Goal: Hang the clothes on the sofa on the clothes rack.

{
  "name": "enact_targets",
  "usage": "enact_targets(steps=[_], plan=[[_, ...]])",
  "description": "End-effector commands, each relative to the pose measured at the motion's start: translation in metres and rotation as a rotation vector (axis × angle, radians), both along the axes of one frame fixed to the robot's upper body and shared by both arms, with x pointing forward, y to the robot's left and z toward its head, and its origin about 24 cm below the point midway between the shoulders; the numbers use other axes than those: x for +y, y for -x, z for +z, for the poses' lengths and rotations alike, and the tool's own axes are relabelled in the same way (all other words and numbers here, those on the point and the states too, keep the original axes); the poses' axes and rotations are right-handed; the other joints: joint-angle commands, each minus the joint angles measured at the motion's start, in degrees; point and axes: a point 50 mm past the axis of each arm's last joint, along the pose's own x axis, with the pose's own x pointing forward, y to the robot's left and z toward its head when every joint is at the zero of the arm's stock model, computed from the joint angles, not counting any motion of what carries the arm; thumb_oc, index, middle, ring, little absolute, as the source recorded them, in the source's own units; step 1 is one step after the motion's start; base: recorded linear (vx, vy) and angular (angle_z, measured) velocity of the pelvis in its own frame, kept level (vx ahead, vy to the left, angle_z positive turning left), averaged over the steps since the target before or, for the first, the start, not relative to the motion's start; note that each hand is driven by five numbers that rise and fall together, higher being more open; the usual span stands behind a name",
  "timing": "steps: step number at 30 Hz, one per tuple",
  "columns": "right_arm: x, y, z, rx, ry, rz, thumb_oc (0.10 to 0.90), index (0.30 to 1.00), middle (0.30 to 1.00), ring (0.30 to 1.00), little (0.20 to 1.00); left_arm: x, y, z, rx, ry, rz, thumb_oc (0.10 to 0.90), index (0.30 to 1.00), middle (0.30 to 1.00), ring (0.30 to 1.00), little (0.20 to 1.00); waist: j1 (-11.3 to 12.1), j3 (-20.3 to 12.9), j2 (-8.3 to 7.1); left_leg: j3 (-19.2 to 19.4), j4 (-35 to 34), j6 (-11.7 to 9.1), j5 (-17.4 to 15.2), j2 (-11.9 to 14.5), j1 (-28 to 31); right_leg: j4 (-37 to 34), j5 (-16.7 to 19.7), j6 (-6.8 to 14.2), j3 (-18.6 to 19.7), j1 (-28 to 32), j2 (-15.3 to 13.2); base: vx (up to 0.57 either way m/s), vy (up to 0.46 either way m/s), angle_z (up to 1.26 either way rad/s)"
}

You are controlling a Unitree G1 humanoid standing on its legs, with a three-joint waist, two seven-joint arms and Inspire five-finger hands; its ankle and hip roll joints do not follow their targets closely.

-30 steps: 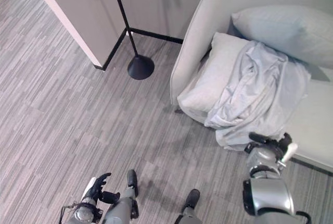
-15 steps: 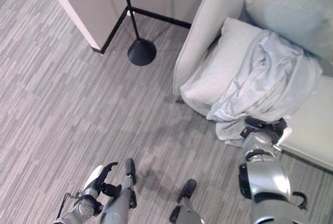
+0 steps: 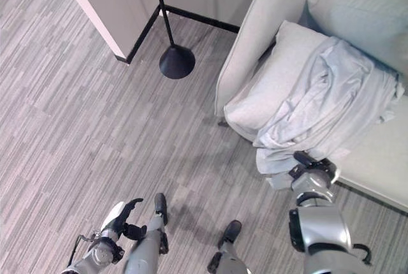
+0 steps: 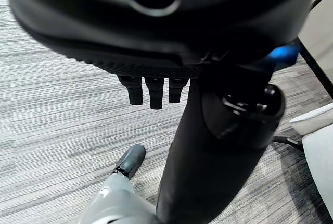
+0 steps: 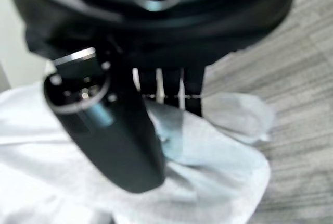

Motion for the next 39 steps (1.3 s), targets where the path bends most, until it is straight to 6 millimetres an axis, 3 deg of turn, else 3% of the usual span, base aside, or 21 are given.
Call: enact_targets(steps=[1, 2, 4, 7, 11, 16, 18, 19, 21, 24, 25, 26, 27, 29, 30, 31, 32, 33, 34, 38, 39], plan=[[0.056, -0.015, -0.019, -0.046, -0.087, 0.189, 0.400, 0.300, 0.300, 0.300, 0.300, 0.005, -0.004, -0.001, 0.009, -0.066, -0.024, 0.800, 0.900, 0.900, 0.900, 0.900, 1.47, 0.90, -1.73, 3.62, 0.03, -6.40, -1.38, 4.53, 4.12, 13.42, -10.25, 0.97, -0.26, -5.49, -3.74, 0.00, 0.000, 0.00], [0.072, -0.001, -0.038, -0.052, -0.130, 0.242, 0.400, 0.300, 0.300, 0.300, 0.300, 0.007, -0.005, -0.001, 0.007, -0.066, -0.010, 0.800, 0.900, 0.900, 0.900, 0.900, 0.48, 0.48, -2.42, 4.05, 0.03, -6.15, -1.96, 4.40, 5.07, 12.63, -10.03, 0.86, 0.14, -4.47, -3.66, -0.01, 0.030, -0.05], [0.080, 0.008, -0.047, -0.054, -0.149, 0.266, 0.400, 0.300, 0.300, 0.300, 0.300, 0.009, -0.003, -0.001, 0.012, -0.070, -0.004, 0.800, 0.900, 0.900, 0.900, 0.900, 0.04, 0.05, -2.86, 4.30, 0.03, -6.01, -2.38, 4.38, 5.83, 11.89, -9.75, 0.89, 0.27, -3.62, -3.63, -0.01, 0.021, -0.07], [0.096, 0.040, -0.066, -0.052, -0.160, 0.391, 0.400, 0.300, 0.300, 0.300, 0.300, 0.015, -0.002, -0.001, 0.013, -0.061, 0.049, 0.800, 0.900, 0.900, 0.900, 0.900, -1.85, -2.11, -4.67, 5.08, 0.03, -5.17, -4.63, 3.72, 8.81, 8.32, -8.14, 1.14, 0.85, 0.01, -3.43, 0.00, 0.004, -0.02], [0.106, 0.052, -0.063, -0.091, -0.150, 0.501, 0.400, 0.300, 0.300, 0.300, 0.300, 0.019, 0.001, 0.000, 0.005, -0.044, 0.065, 0.800, 0.900, 0.900, 0.900, 0.900, -2.85, -4.42, -5.99, 5.58, 0.03, -4.36, -6.38, 2.64, 11.76, 5.57, -6.38, 1.76, 1.78, 2.74, -3.40, 0.04, 0.034, -0.03], [0.125, 0.046, -0.036, -0.238, -0.137, 0.656, 0.400, 0.300, 0.300, 0.300, 0.300, 0.023, -0.001, 0.006, -0.026, -0.008, 0.101, 0.800, 0.900, 0.900, 0.900, 0.900, -3.56, -8.15, -7.50, 6.86, 0.03, -3.32, -9.12, 1.28, 16.07, 2.64, -4.50, 2.58, 4.02, 5.97, -3.76, 0.03, 0.061, -0.21], [0.129, 0.040, -0.019, -0.324, -0.125, 0.690, 0.400, 0.300, 0.300, 0.300, 0.300, 0.024, -0.001, 0.008, -0.040, 0.005, 0.102, 0.800, 0.900, 0.900, 0.900, 0.900, -3.59, -9.39, -7.96, 7.70, 0.03, -2.37, -8.88, 0.60, 16.82, 2.29, -3.27, 2.33, 4.07, 6.20, -4.33, 0.00, 0.084, -0.22], [0.128, 0.033, 0.000, -0.398, -0.086, 0.714, 0.400, 0.300, 0.300, 0.300, 0.300, 0.024, 0.001, 0.009, -0.042, 0.015, 0.096, 0.800, 0.900, 0.900, 0.900, 0.900, -3.47, -10.56, -8.41, 7.81, 0.03, -2.04, -9.58, 0.23, 17.92, 2.07, -3.01, 2.58, 4.40, 7.15, -4.74, 0.08, 0.073, -0.03], [0.125, 0.028, 0.008, -0.421, -0.063, 0.708, 0.400, 0.300, 0.300, 0.300, 0.300, 0.023, 0.001, 0.010, -0.047, 0.021, 0.093, 0.800, 0.900, 0.900, 0.900, 0.900, -3.27, -10.99, -8.54, 7.91, 0.03, -1.91, -9.89, 0.03, 18.43, 1.90, -2.86, 2.70, 4.51, 7.66, -4.94, 0.03, 0.043, 0.00], [0.111, 0.005, 0.044, -0.519, 0.026, 0.669, 0.400, 0.300, 0.300, 0.300, 0.300, 0.022, 0.002, 0.012, -0.055, 0.043, 0.083, 0.800, 0.900, 0.900, 0.900, 0.900, -2.75, -12.01, -8.87, 7.90, 0.03, -1.53, -10.56, -0.45, 19.51, 1.71, -2.49, 3.04, 4.50, 8.57, -5.50, 0.00, 0.040, -0.05], [0.104, -0.004, 0.059, -0.562, 0.056, 0.641, 0.400, 0.300, 0.300, 0.300, 0.300, 0.021, 0.001, 0.013, -0.062, 0.052, 0.087, 0.800, 0.900, 0.900, 0.900, 0.900, -2.54, -12.30, -8.95, 7.86, 0.03, -1.43, -10.74, -0.63, 19.73, 1.66, -2.37, 3.14, 4.56, 8.78, -5.64, 0.00, 0.071, -0.03], [0.095, -0.019, 0.096, -0.664, 0.122, 0.597, 0.400, 0.300, 0.300, 0.300, 0.300, 0.020, 0.002, 0.014, -0.065, 0.074, 0.099, 0.800, 0.900, 0.900, 0.900, 0.900, -2.06, -13.06, -9.10, 7.72, 0.03, -1.15, -11.12, -0.99, 20.21, 1.54, -2.11, 3.31, 4.68, 9.14, -5.95, 0.00, 0.055, -0.02], [0.095, -0.019, 0.097, -0.664, 0.122, 0.597, 0.400, 0.300, 0.300, 0.300, 0.300, 0.020, 0.002, 0.014, -0.066, 0.075, 0.099, 0.800, 0.900, 0.900, 0.900, 0.900, -2.05, -12.99, -9.08, 7.75, 0.03, -1.15, -11.13, -0.99, 20.26, 1.54, -2.10, 3.32, 4.70, 9.17, -5.95, 0.00, 0.064, 0.00], [0.085, -0.035, 0.148, -0.793, 0.193, 0.524, 0.400, 0.300, 0.300, 0.300, 0.300, 0.019, 0.005, 0.013, -0.060, 0.136, 0.157, 0.800, 0.900, 0.900, 0.900, 0.900, -1.19, -13.83, -9.50, 7.44, 0.03, -0.80, -11.40, -1.34, 20.59, 1.52, -1.98, 3.49, 4.68, 9.69, -6.16, -0.01, 0.039, -0.03], [0.085, -0.036, 0.148, -0.794, 0.193, 0.525, 0.400, 0.300, 0.300, 0.300, 0.300, 0.018, 0.004, 0.014, -0.061, 0.137, 0.158, 0.800, 0.900, 0.900, 0.900, 0.900, -1.24, -13.72, -9.46, 7.44, 0.03, -0.80, -11.40, -1.35, 20.64, 1.53, -1.97, 3.50, 4.68, 9.73, -6.17, 0.00, 0.000, 0.00], [0.079, -0.040, 0.168, -0.836, 0.221, 0.496, 0.400, 0.300, 0.300, 0.300, 0.300, 0.018, 0.006, 0.012, -0.053, 0.163, 0.190, 0.800, 0.900, 0.900, 0.900, 0.900, -0.86, -14.08, -9.73, 7.29, 0.03, -0.76, -11.40, -1.46, 20.63, 1.55, -1.98, 3.51, 4.56, 9.89, -6.20, 0.00, 0.000, 0.00], [0.071, -0.046, 0.204, -0.910, 0.263, 0.454, 0.400, 0.300, 0.300, 0.300, 0.300, 0.016, 0.007, 0.014, -0.056, 0.196, 0.212, 0.800, 0.900, 0.900, 0.900, 0.900, -0.32, -14.56, -10.12, 6.92, 0.03, -0.66, -11.45, -1.54, 20.74, 1.60, -1.95, 3.53, 4.45, 10.25, -6.31, 0.00, 0.000, 0.00], [0.068, -0.049, 0.220, -0.932, 0.289, 0.443, 0.400, 0.300, 0.300, 0.300, 0.300, 0.016, 0.006, 0.015, -0.062, 0.214, 0.218, 0.800, 0.900, 0.900, 0.900, 0.900, -0.12, -14.77, -10.37, 6.75, 0.03, -0.62, -11.48, -1.56, 20.80, 1.60, -1.92, 3.56, 4.41, 10.42, -6.34, 0.00, 0.009, 0.05], [0.068, -0.049, 0.221, -0.933, 0.289, 0.444, 0.400, 0.300, 0.300, 0.300, 0.300, 0.015, 0.005, 0.015, -0.063, 0.215, 0.219, 0.800, 0.900, 0.900, 0.900, 0.900, -0.19, -14.67, -10.30, 6.74, 0.03, -0.62, -11.48, -1.57, 20.82, 1.60, -1.92, 3.57, 4.40, 10.45, -6.34, 0.00, 0.001, 0.07], [0.052, -0.052, 0.285, -1.011, 0.392, 0.374, 0.400, 0.300, 0.300, 0.300, 0.300, 0.019, 0.000, 0.024, -0.106, 0.291, 0.279, 0.800, 0.900, 0.900, 0.900, 0.900, 0.63, -15.45, -11.01, 6.01, 0.03, -0.61, -11.43, -1.67, 20.77, 1.63, -1.98, 3.61, 4.24, 10.84, -6.18, -0.01, 0.004, 0.09], [0.049, -0.050, 0.310, -1.042, 0.427, 0.353, 0.400, 0.300, 0.300, 0.300, 0.300, 0.022, -0.003, 0.029, -0.134, 0.327, 0.301, 0.800, 0.900, 0.900, 0.900, 0.900, 0.88, -15.82, -11.36, 5.79, 0.03, -0.62, -11.42, -1.60, 20.70, 1.52, -1.94, 3.67, 4.14, 10.96, -6.09, -0.02, -0.006, 0.15]])
